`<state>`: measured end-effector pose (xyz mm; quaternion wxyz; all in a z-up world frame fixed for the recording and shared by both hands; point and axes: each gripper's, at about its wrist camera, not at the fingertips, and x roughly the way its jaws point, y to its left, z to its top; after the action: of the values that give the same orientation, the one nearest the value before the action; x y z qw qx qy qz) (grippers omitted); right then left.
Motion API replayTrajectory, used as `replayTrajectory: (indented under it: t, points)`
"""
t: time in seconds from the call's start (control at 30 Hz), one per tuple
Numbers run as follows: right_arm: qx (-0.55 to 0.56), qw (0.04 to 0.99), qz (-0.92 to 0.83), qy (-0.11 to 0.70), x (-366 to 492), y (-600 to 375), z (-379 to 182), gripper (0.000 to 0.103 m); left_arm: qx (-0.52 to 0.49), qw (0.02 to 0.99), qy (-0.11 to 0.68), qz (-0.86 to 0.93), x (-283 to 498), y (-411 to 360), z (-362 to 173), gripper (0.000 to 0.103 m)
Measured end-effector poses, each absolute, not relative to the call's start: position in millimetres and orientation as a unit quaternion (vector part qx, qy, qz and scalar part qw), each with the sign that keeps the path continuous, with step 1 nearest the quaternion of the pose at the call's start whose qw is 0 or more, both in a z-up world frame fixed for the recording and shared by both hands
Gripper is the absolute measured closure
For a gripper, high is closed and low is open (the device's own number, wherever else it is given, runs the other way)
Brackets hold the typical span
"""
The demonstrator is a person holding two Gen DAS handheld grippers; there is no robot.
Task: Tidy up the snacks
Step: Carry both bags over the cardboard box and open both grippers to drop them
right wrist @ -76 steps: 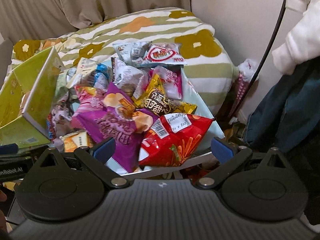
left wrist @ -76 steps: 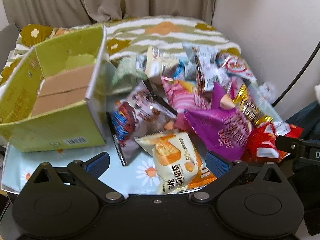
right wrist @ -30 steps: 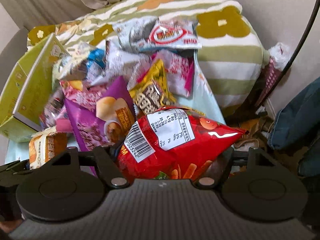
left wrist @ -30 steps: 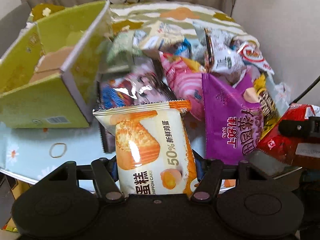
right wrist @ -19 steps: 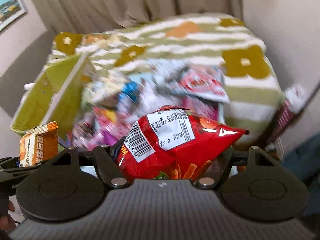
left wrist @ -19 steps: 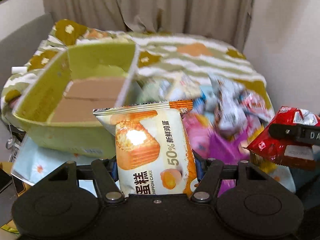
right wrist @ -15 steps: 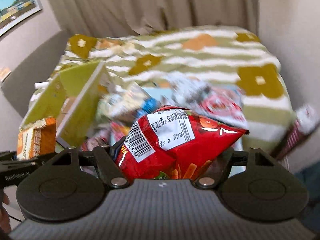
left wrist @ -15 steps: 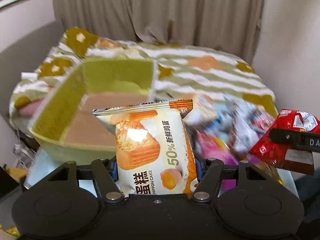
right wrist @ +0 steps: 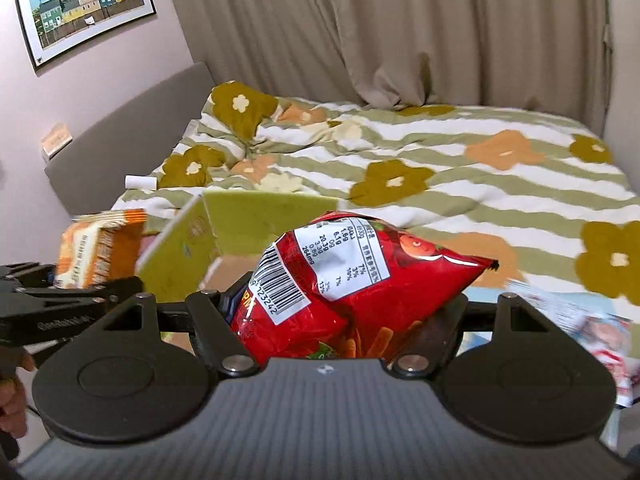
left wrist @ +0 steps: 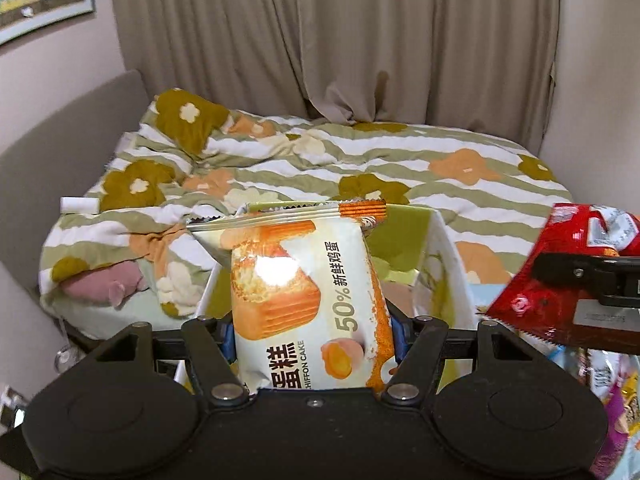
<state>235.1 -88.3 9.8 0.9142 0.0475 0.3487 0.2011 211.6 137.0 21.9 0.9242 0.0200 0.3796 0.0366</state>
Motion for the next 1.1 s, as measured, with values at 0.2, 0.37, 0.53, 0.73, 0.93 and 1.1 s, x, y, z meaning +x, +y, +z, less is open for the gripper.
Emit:
replayTrajectory:
  t: [0.2,0.37,0.53,0.73,0.93,1.1]
  points:
    - [0.051,0.911,0.179,0.369,282,-27,0,0.015,0.029,0.904,0.426,-0.006,279,168,-19,0.033]
    - [0.047,0.911,0.141,0.385,305,-1,-13,0.015,0.033,0.890,0.453,-0.032,315,180,-52,0.032]
    - [0.046,0.911,0.106,0.397,312,7,-22,0.015,0.047,0.896,0.440,-0.039,322,184,-57,0.004]
    - [0.055,0.908,0.106,0.402,315,6,-25,0.015,0.041,0.903,0.427,-0.025,306,194,-44,0.003]
    - [0.033,0.905,0.157,0.395,320,22,-19,0.015,0.021,0.910,0.414,0.011,285,209,-20,0.002]
    - [0.006,0.894,0.196,0.403,336,44,-23,0.015,0.017,0.915,0.402,0.043,276,218,-13,0.001]
